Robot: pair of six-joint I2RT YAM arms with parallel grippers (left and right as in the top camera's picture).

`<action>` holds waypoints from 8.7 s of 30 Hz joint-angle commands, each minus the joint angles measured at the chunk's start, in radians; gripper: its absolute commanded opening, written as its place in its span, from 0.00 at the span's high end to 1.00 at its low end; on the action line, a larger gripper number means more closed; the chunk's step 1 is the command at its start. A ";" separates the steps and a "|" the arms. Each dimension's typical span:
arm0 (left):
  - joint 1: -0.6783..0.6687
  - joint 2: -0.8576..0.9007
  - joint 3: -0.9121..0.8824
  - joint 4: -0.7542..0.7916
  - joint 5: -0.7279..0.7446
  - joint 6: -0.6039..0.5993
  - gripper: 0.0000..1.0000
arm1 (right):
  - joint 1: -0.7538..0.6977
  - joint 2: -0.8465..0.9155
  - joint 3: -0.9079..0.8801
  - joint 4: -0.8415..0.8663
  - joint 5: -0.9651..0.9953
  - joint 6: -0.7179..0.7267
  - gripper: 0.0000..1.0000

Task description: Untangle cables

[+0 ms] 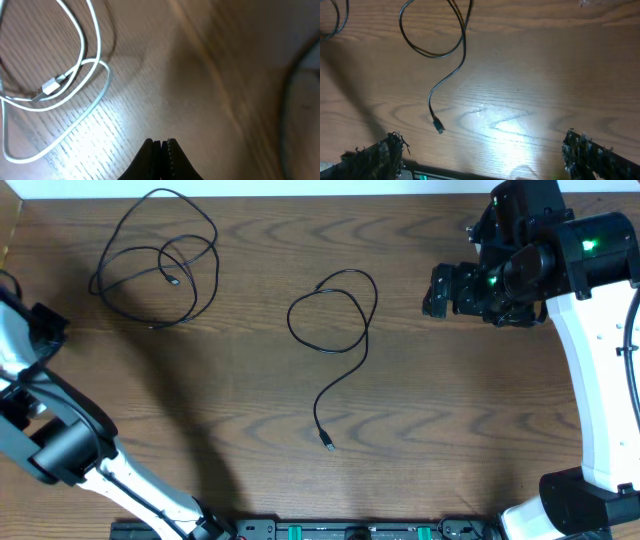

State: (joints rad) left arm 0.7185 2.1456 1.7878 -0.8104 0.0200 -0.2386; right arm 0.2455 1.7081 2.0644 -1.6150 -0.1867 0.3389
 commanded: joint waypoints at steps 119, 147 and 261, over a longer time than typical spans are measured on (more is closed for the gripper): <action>-0.967 0.124 -0.184 -0.067 0.099 -0.401 0.65 | 0.005 -0.010 0.002 -0.001 0.004 -0.011 0.01; -0.967 -0.369 -0.180 -0.149 0.032 -0.184 0.92 | 0.005 -0.010 0.002 -0.001 0.004 -0.011 0.01; -1.308 -0.426 -0.557 0.043 -0.028 0.033 0.51 | 0.004 -0.010 0.002 -0.001 0.004 -0.011 0.01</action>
State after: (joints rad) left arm -0.5964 1.7176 1.2648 -0.7750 0.0101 -0.1738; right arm 0.2455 1.7081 2.0644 -1.6150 -0.1867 0.3389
